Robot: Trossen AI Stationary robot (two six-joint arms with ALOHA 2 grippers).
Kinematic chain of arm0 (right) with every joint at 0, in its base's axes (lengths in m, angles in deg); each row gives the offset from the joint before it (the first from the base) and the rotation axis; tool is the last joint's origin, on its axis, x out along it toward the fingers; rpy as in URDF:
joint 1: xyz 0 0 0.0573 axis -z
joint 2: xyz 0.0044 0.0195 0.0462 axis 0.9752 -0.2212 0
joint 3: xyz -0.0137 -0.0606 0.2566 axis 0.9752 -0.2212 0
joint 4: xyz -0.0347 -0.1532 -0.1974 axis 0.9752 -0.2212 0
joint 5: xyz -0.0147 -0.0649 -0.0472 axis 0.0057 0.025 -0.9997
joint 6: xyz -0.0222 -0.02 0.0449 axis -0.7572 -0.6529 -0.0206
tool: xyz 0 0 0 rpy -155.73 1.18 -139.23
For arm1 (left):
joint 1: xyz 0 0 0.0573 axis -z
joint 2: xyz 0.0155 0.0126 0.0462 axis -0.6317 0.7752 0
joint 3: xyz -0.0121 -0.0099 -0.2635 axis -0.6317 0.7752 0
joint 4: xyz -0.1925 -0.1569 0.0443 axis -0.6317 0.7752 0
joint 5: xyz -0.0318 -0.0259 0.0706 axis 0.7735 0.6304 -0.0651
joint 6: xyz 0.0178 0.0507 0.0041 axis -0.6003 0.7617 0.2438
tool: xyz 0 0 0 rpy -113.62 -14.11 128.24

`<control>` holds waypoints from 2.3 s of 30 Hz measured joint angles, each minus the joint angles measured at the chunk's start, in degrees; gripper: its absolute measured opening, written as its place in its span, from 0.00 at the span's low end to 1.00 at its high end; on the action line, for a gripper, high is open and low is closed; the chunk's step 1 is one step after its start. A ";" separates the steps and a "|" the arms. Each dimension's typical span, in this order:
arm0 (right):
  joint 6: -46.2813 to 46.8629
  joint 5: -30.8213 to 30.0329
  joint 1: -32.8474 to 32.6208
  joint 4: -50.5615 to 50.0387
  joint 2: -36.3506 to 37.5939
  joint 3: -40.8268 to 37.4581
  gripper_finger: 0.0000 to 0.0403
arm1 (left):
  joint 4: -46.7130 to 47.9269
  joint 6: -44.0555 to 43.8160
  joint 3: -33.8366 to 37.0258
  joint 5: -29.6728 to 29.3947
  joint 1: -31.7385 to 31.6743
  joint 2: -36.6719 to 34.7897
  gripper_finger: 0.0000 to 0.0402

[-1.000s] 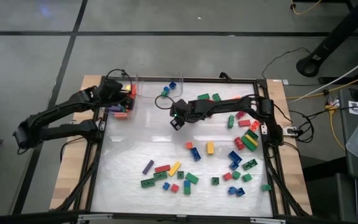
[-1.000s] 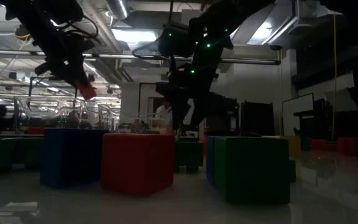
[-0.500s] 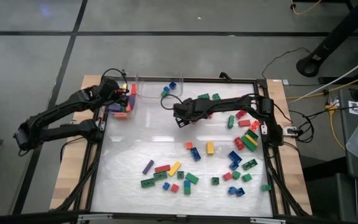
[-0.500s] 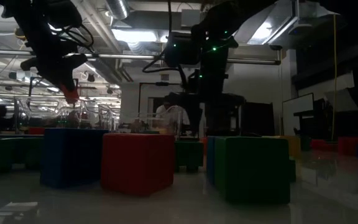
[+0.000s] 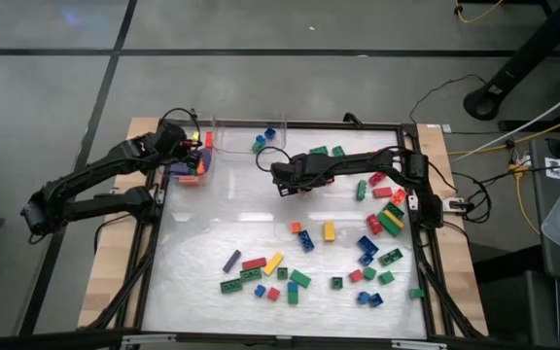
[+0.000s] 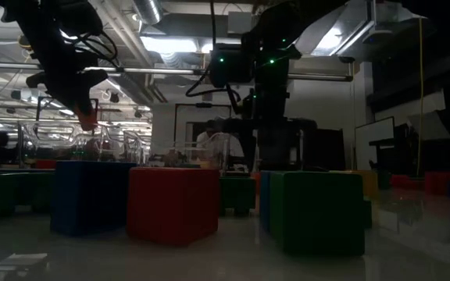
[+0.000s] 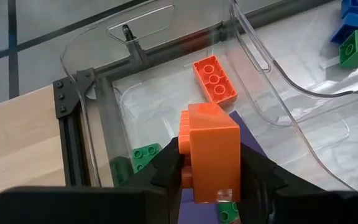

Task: Sort blocks by size
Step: Put the large orange game piece into the left transparent bin

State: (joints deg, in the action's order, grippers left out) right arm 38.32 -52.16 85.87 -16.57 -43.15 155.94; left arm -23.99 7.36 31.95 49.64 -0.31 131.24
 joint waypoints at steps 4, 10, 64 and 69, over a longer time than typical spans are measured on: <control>1.08 0.21 -0.04 -0.12 0.00 0.00 0.63 | -0.01 0.02 0.00 0.00 0.00 0.04 0.24; 1.21 0.21 -0.02 0.18 0.00 0.00 0.63 | -0.15 0.74 0.00 0.00 0.00 0.04 0.24; -18.10 11.50 0.33 18.93 -3.42 -0.79 0.34 | -0.68 -3.84 0.02 24.94 6.97 3.90 0.48; -26.22 24.16 -0.17 31.32 -3.43 -0.81 0.35 | -1.54 -8.76 0.02 32.63 9.31 1.67 0.48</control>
State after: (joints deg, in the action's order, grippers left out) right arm 12.09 -28.00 85.69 14.75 -46.58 155.14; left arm -25.53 -1.40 31.97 82.27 9.00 132.92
